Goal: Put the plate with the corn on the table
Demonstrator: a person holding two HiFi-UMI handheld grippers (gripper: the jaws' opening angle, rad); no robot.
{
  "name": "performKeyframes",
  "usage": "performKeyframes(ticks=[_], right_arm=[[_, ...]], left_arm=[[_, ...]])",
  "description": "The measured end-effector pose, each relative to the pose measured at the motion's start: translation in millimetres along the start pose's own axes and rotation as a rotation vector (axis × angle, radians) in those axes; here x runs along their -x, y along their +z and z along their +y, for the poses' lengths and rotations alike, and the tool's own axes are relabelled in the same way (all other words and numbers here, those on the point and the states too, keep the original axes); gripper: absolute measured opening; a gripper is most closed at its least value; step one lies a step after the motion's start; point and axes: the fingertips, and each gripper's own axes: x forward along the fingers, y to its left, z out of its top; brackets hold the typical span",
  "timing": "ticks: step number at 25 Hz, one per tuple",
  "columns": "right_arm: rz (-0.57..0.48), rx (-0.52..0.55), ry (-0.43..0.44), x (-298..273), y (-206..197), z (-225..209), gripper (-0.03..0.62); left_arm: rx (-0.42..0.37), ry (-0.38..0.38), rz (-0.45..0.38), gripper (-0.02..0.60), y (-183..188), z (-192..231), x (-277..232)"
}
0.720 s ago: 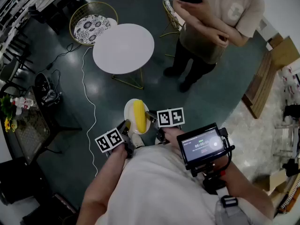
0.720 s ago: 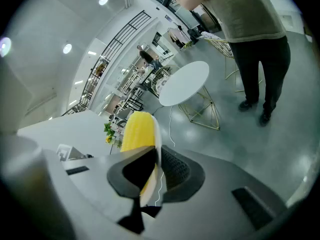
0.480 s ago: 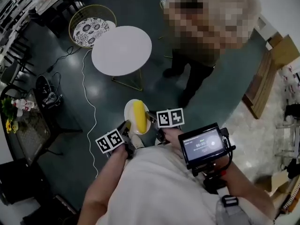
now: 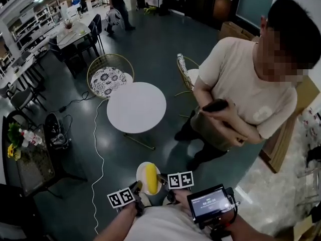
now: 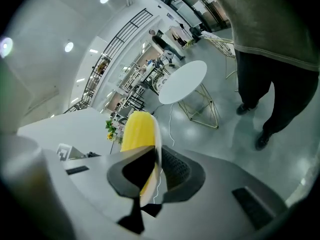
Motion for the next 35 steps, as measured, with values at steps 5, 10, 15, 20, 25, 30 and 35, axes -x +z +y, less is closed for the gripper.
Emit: performKeyframes(ticks=[5,10,15,20,25,30,35], right_arm=[[0.007,0.032,0.004,7,6,-7,0.044],[0.013,0.033,0.011,16,12,-9,0.043],[0.023,0.036,0.02,12,17,-11,0.043],[0.031,0.036,0.024,11,17,-11,0.044],[0.035,0.044,0.026,12,18,-10,0.043],[0.036,0.044,0.019,16,20,-16,0.043],[0.029,0.051,0.021,15,26,-19,0.043]], left_arm=[[0.004,-0.005,-0.024,0.038,-3,-6,-8],[0.013,0.002,-0.03,0.038,-3,-16,-11],[0.019,0.014,-0.035,0.038,0,-16,-15],[0.024,0.023,-0.036,0.038,-1,-15,-15],[0.022,0.024,-0.037,0.038,0,-15,-15],[0.034,0.022,-0.034,0.038,-4,-18,-21],[0.033,0.016,-0.042,0.04,-2,-17,-28]])
